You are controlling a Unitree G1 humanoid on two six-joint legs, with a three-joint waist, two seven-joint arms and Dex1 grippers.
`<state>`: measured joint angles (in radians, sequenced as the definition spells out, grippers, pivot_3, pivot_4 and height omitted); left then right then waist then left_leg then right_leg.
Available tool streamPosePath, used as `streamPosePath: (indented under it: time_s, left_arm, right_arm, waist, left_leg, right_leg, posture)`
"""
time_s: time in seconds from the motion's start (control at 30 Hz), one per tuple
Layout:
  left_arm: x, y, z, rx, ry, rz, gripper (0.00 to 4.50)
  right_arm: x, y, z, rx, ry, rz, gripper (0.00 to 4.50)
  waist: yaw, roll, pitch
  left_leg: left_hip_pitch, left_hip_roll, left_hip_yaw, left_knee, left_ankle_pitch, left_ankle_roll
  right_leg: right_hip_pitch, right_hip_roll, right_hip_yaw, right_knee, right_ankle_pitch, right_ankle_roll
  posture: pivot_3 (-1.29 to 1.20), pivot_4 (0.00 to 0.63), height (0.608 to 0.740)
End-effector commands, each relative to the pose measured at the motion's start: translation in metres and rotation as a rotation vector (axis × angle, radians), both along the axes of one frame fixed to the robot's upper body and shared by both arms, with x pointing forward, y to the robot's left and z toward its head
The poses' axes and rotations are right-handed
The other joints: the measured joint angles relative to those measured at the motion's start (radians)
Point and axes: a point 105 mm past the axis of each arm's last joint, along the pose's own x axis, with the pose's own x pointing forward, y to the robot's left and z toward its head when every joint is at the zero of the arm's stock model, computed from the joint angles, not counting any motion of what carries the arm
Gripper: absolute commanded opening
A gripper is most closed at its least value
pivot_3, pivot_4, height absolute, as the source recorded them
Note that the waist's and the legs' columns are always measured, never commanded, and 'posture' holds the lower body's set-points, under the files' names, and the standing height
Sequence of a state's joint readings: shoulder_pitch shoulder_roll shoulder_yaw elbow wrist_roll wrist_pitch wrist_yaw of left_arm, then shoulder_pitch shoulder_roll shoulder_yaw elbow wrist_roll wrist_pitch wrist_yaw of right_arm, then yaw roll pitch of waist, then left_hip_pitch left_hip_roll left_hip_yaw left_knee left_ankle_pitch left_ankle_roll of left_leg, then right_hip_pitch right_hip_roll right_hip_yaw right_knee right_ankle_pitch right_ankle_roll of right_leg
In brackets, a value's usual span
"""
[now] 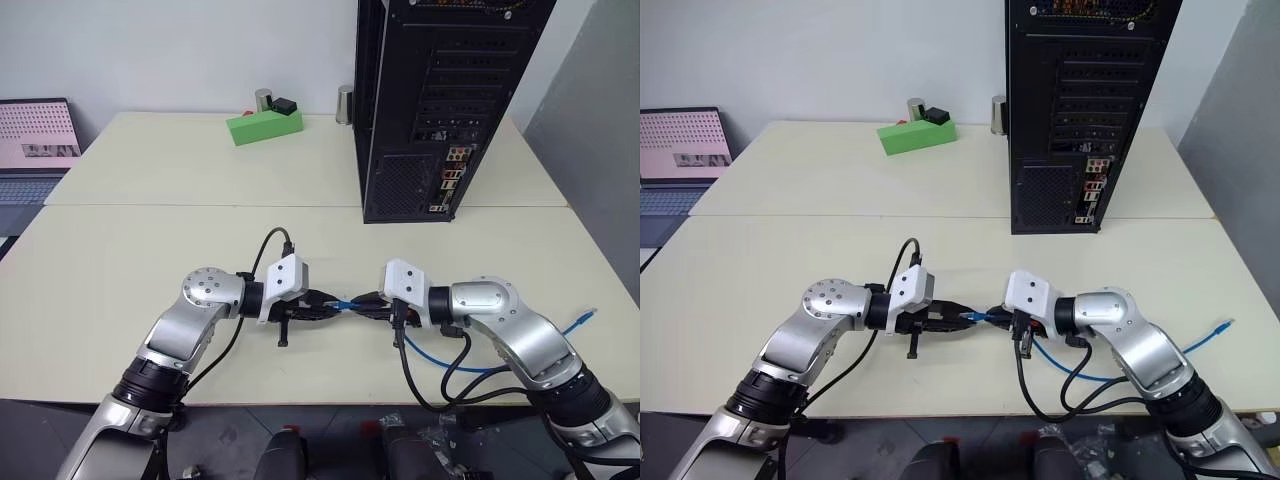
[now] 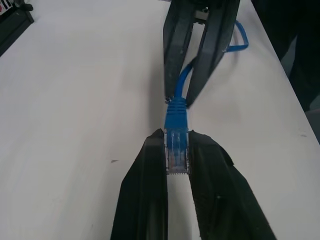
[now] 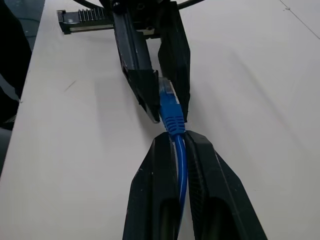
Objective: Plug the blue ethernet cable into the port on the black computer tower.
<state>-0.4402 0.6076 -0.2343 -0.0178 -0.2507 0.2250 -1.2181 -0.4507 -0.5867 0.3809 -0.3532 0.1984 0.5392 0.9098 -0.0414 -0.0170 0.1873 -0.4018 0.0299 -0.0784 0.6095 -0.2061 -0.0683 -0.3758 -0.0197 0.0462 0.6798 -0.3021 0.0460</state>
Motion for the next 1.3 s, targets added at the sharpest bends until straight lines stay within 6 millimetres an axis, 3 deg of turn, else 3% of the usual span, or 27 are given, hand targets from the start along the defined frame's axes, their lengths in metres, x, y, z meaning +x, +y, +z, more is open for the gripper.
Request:
streamPosePath:
  time_s: [0.03,0.1,0.13,0.43,0.57,0.87,1.23,1.3]
  left_arm:
    - [0.002,0.002,0.002,0.015,-0.032,-0.008,0.32]
    - [0.002,0.002,0.002,0.014,-0.038,-0.008,0.32]
    - [0.002,0.002,0.002,0.011,-0.04,-0.007,0.32]
    - [0.004,0.002,0.0,0.012,-0.194,-0.029,0.32]
    - [-0.004,-0.005,-0.001,0.004,-0.454,-0.105,0.32]
    - [-0.017,-0.005,0.009,-0.088,-0.908,-0.189,0.32]
    - [-0.014,-0.007,0.015,-0.102,-1.013,-0.208,0.32]
    - [-0.013,-0.007,0.016,-0.106,-1.023,-0.208,0.32]
  right_arm:
    - [-0.006,0.006,0.014,-0.004,-0.06,0.061,0.0]
    - [-0.005,0.004,0.014,-0.012,-0.064,0.062,0.0]
    - [-0.005,0.004,0.014,-0.017,-0.068,0.068,0.69]
    - [-0.006,-0.028,0.03,-0.025,-0.009,0.079,2.47]
    - [-0.008,-0.03,0.033,0.157,0.186,0.017,3.31]
    - [-0.013,-0.013,0.018,0.363,0.478,-0.072,3.32]
    - [-0.014,-0.004,0.02,0.433,0.549,-0.091,3.32]
    - [-0.012,-0.004,0.022,0.448,0.55,-0.099,2.95]
  waist:
    - [0.0,0.0,0.0]
    - [0.0,0.0,0.0]
    - [0.0,0.0,0.0]
    - [0.002,0.0,0.0]
    - [0.003,0.0,0.0]
    - [0.01,0.0,0.0]
    - [0.009,0.0,0.0]
    - [0.009,0.0,0.0]
  left_leg:
    - [0.0,0.0,0.0,0.0,0.0,0.0]
    - [0.0,0.0,0.0,0.0,0.0,0.0]
    - [0.0,0.0,0.0,0.0,0.0,0.0]
    - [0.0,0.0,0.0,0.0,0.0,0.0]
    - [0.0,0.0,0.0,0.0,0.0,0.0]
    - [0.0,0.0,0.0,0.0,0.0,0.0]
    - [0.0,0.0,0.0,0.0,0.0,0.0]
    - [0.0,0.0,0.0,0.0,0.0,0.0]
  right_leg:
    - [0.0,0.0,0.0,0.0,0.0,0.0]
    - [0.0,0.0,0.0,0.0,0.0,0.0]
    - [0.0,0.0,0.0,0.0,0.0,0.0]
    - [0.0,0.0,0.0,0.0,0.0,0.0]
    - [0.0,0.0,0.0,0.0,0.0,0.0]
    - [0.0,0.0,0.0,0.0,0.0,-0.001]
    - [0.0,0.0,0.0,0.0,0.0,0.0]
    - [0.0,0.0,-0.001,0.0,0.0,0.0]
  posture:
    - [0.0,0.15,0.74]
    - [0.0,0.15,0.74]
    - [0.0,0.15,0.74]
    - [0.0,0.15,0.74]
    - [0.0,0.15,0.74]
    - [0.0,0.15,0.74]
    - [0.0,0.15,0.74]
    - [0.0,0.15,0.74]
